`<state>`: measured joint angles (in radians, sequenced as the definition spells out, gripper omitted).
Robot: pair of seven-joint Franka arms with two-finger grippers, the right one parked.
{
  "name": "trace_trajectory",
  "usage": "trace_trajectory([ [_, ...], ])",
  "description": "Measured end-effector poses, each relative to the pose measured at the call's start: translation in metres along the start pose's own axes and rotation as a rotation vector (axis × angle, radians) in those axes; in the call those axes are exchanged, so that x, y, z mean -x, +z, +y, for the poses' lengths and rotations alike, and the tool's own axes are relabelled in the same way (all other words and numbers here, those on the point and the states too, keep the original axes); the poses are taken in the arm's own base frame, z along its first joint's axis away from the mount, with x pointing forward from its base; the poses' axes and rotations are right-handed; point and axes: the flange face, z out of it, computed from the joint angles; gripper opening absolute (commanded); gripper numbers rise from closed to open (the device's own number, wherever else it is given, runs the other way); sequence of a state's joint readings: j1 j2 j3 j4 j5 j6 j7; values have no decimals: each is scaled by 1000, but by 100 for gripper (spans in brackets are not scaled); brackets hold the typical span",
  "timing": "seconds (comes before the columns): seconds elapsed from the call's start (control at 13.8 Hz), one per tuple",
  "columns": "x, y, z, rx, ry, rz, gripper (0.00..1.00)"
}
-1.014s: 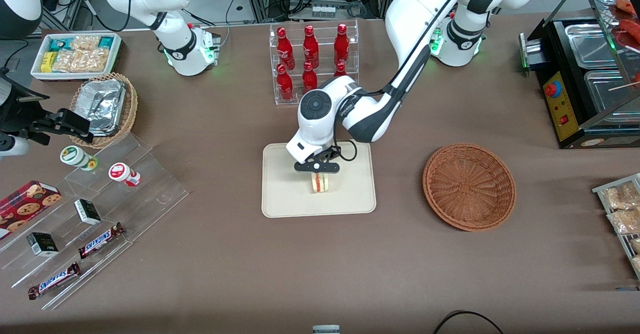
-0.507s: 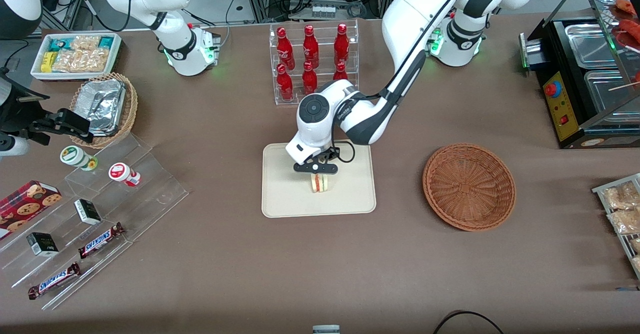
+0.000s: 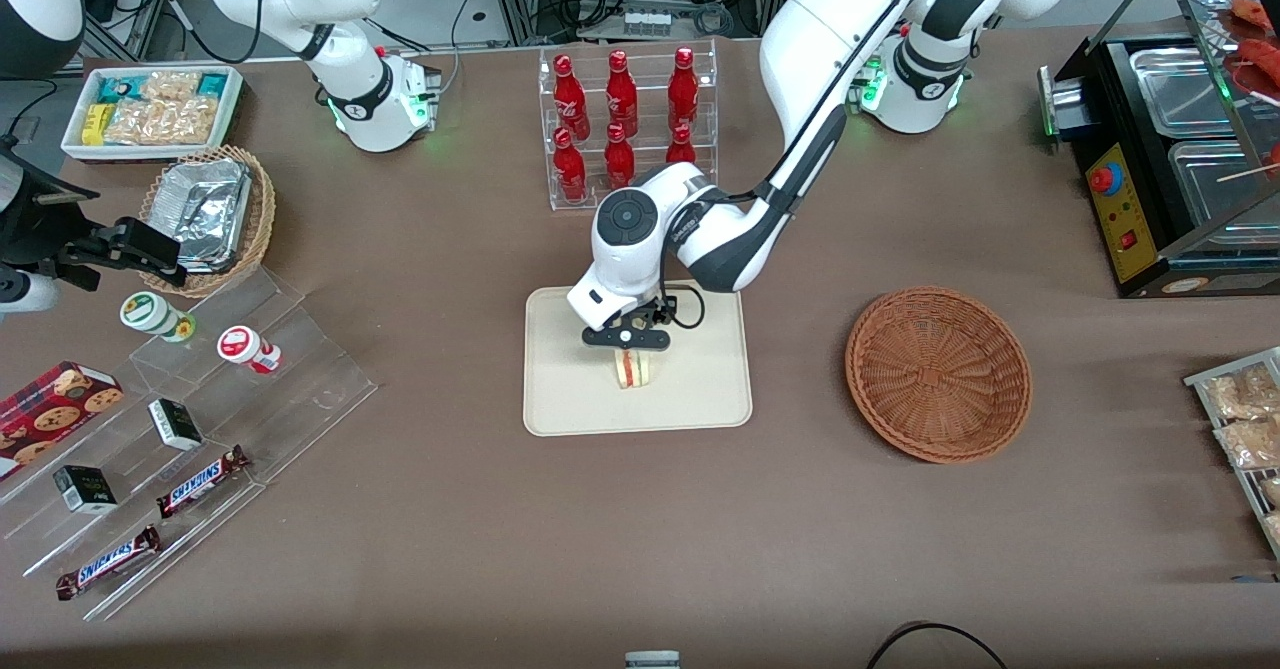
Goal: Place sandwich from basket to tray
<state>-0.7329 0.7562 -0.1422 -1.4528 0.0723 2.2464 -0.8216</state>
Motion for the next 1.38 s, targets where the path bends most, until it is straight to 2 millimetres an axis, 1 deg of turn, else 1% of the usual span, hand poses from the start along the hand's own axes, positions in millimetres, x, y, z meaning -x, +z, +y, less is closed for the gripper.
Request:
trace_trajectory([
  [0.14,-6,-21,4,21,-3,25,100],
  [0.22,-8,-37,5,25,-6,34,100],
  [0.36,-9,-78,0,11,-29,40,100],
  [0.51,-15,-119,-14,-3,-83,59,100],
  [0.65,-29,-153,-39,-28,-136,81,100],
  [0.72,-36,-170,-55,-48,-165,87,100],
  [0.8,-44,-190,-76,-73,-199,89,100],
  [1.01,-65,-262,-155,-94,-312,91,100],
  [1.16,-69,-301,-210,-96,-340,85,100],
  [1.23,-68,-317,-237,-102,-339,74,100],
  [1.38,-66,-338,-284,-114,-327,51,100],
])
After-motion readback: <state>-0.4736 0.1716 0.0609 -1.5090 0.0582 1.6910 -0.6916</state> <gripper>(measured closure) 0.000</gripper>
